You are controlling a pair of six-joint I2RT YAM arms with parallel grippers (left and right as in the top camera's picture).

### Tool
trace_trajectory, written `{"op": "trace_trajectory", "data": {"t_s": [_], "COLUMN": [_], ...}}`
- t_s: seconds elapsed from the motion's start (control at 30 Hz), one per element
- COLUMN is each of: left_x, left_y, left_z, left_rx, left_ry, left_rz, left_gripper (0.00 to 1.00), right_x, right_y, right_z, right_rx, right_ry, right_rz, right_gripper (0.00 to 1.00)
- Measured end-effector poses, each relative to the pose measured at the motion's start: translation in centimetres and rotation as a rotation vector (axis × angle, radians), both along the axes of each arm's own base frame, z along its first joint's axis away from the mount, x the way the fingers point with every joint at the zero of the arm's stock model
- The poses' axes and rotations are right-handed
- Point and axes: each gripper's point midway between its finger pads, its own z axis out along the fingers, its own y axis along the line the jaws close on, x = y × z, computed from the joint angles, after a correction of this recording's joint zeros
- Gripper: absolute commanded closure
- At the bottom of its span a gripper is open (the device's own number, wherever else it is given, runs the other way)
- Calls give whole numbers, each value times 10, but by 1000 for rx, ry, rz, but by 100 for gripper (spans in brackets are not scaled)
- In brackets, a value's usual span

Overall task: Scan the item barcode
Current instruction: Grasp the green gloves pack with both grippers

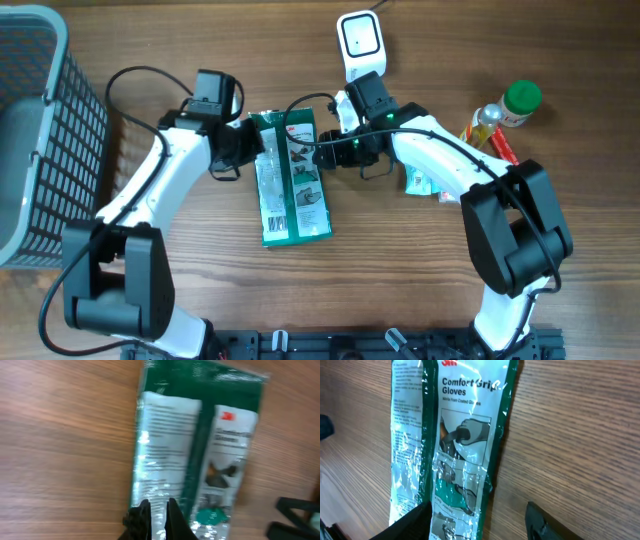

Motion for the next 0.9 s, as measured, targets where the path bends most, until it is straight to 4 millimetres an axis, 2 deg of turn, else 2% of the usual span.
{"op": "trace_trajectory", "data": {"t_s": [0.1, 0.23, 0.33, 0.43, 0.7, 0.9], "left_x": [-4, -13, -16, -15, -7, -6], "left_y": [9, 11, 11, 11, 4, 1], "left_z": [-15, -49, -66, -67, -67, -67], "left_rx": [31, 53, 58, 58, 50, 53], "left_ry": [34, 115, 154, 150, 129, 121], "left_rz": [-7, -31, -39, -43, -56, -66], "left_gripper": [96, 96, 96, 96, 96, 96], "right_x": [0, -1, -3, -6, -22, -22], "right_y": [0, 0, -1, -1, 26, 40], "right_z": [-1, -11, -21, -31, -27, -24], "right_rx": [0, -9, -21, -30, 37, 67], "right_ry": [1, 18, 39, 62, 93, 87], "right_rz": [0, 0, 0, 3, 57, 44], "right_gripper": [39, 40, 40, 40, 40, 41]}}
